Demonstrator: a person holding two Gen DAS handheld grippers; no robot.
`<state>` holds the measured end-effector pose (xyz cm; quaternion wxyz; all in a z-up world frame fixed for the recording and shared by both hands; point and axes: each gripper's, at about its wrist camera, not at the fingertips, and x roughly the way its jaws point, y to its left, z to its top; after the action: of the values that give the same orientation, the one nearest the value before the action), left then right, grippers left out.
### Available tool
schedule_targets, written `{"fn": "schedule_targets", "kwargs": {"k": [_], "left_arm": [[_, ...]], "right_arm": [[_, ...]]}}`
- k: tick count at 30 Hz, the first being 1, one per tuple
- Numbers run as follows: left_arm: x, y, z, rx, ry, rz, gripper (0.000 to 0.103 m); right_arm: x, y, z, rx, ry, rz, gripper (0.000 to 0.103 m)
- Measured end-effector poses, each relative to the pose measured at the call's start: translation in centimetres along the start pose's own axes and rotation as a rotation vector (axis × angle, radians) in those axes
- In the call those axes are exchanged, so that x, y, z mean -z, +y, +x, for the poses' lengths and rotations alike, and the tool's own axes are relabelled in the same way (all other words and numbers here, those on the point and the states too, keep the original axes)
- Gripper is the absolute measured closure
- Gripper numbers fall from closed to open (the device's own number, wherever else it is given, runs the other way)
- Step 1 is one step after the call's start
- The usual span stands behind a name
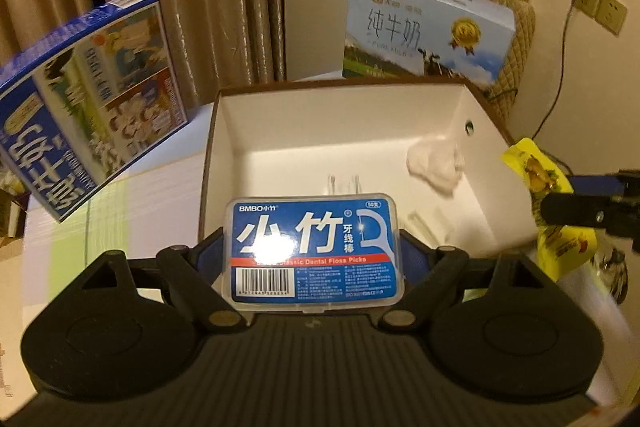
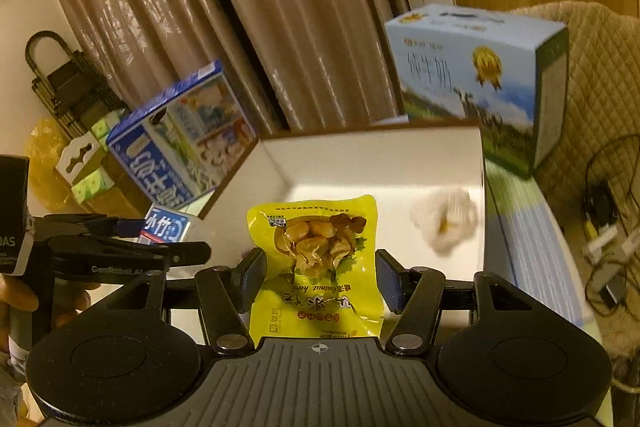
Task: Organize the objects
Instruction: 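Carry floss box and snack packet into the brown box and open both grippers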
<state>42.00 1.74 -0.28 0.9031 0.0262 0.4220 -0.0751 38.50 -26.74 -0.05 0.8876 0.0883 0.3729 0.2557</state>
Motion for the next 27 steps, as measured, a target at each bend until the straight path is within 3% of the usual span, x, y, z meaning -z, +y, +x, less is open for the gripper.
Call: {"fn": "schedule_targets", "kwargs": {"k": [10,16,27], "left_arm": [[-5.1,0.6,7.4,-0.03,0.051,0.006,0.02],[-6.2,1.4,12.9,-0.071,0.129,-0.021,0.02],[-7.2,1.2,19.3,-0.137,0.199,0.049,0.019]], "right_arm": [[-3.8,-2.9,5.4,0.066,0.02,0.024,0.047],[-4.7,-4.2,10.2,0.103,0.069,0.017,0.047],[-4.9,-6.1,16.4,0.177,0.176,-0.024,0.047]]}}
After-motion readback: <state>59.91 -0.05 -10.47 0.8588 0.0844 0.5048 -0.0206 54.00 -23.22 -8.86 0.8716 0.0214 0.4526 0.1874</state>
